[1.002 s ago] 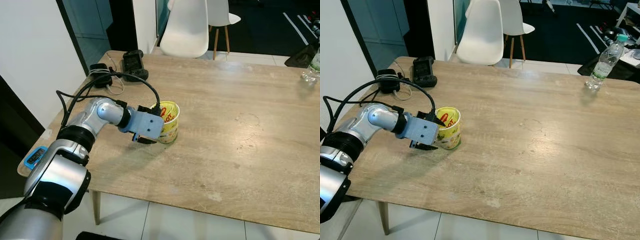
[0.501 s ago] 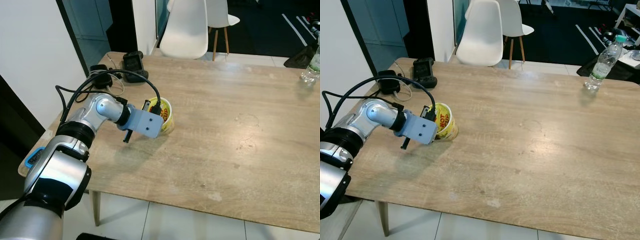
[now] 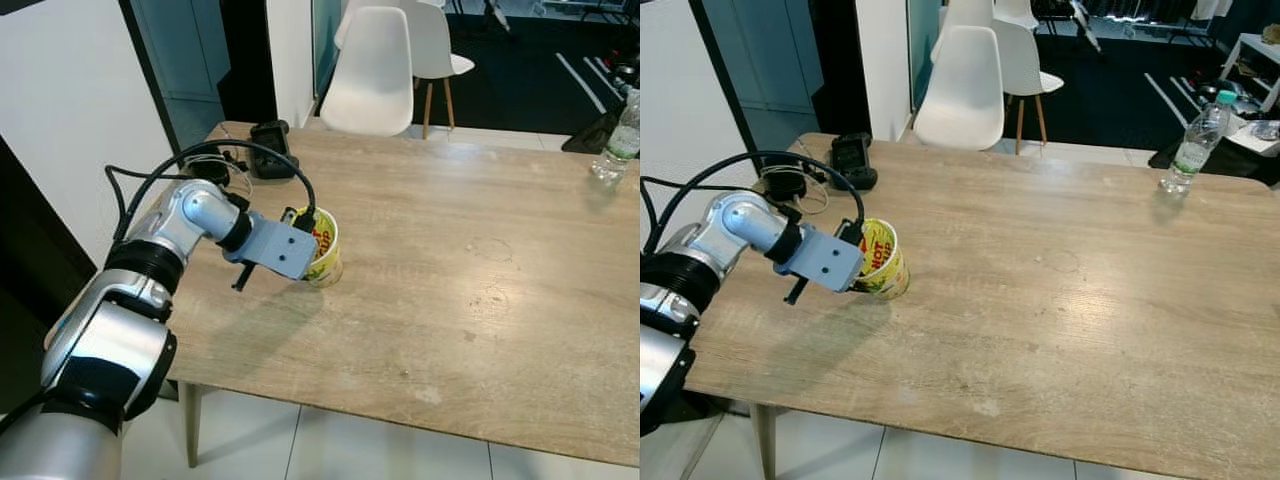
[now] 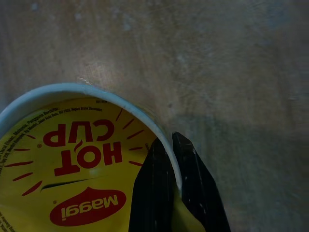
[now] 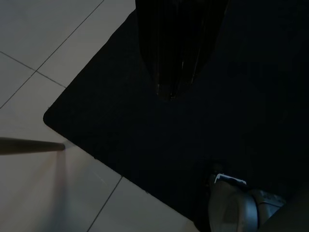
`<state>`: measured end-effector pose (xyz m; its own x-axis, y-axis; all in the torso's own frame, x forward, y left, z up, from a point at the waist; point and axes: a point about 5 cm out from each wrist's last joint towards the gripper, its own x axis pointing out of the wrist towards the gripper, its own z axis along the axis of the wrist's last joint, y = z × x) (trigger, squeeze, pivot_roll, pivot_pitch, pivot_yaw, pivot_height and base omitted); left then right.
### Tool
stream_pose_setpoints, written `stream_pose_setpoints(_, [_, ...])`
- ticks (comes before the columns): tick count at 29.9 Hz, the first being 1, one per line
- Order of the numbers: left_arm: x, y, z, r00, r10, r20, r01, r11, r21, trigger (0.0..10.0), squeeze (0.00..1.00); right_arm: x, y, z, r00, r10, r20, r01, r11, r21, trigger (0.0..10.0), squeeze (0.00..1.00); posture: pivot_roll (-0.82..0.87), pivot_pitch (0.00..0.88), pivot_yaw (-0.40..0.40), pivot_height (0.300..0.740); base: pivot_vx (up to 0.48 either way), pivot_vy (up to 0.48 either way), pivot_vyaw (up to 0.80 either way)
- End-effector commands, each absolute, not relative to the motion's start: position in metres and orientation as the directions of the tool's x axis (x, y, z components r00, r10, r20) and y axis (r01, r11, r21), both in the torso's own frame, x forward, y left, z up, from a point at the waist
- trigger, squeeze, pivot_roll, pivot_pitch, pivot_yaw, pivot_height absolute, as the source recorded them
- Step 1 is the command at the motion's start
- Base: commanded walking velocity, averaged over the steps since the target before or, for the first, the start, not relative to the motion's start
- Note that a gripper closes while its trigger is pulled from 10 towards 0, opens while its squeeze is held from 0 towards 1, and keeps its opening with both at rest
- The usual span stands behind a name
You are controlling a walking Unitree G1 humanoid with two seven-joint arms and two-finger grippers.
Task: Restocking fridge
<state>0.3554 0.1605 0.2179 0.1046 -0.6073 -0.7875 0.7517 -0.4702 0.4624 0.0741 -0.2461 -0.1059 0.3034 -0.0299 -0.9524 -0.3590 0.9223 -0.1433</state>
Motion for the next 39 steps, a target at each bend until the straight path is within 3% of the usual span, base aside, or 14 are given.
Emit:
stream_pose_setpoints(1, [0.352,0.170,0.218,0.090,-0.605,-0.791,0.775,-0.457,0.437,10.0,0.00,0.075,-0.244,-0.107,0.296,-0.033,-0.955,-0.357,0.923,-0.142,10.0,0.00,-0.01,0.000,-0.018,0.740,0.000,0.000,0.00])
stream_pose_setpoints(12, [0.330,0.172,0.201,-0.020,-0.589,-0.808,0.797,-0.497,0.343,10.0,0.00,0.088,-0.234,-0.107,0.307,-0.025,-0.952,-0.347,0.928,-0.137,10.0,0.00,0.01,0.000,-0.012,0.740,0.000,0.000,0.00])
stream_pose_setpoints(22, [0.307,0.177,0.192,-0.070,-0.624,-0.778,0.827,-0.473,0.305,10.0,0.00,0.097,-0.230,-0.106,0.324,-0.024,-0.946,-0.327,0.935,-0.135,10.0,0.00,0.01,0.000,-0.007,0.740,0.000,0.000,0.00])
stream_pose_setpoints(24, [0.290,0.173,0.195,-0.110,-0.662,-0.741,0.832,-0.469,0.295,10.0,0.00,0.093,-0.228,-0.108,0.311,-0.023,-0.950,-0.321,0.939,-0.128,10.0,0.00,0.02,0.000,-0.001,0.740,0.000,0.000,0.00])
stream_pose_setpoints(39, [0.268,0.158,0.193,-0.119,-0.679,-0.725,0.839,-0.459,0.293,10.0,0.00,0.091,-0.224,-0.110,0.303,-0.022,-0.953,-0.311,0.943,-0.121,10.0,0.00,0.01,0.000,0.005,0.740,-0.260,0.000,0.00])
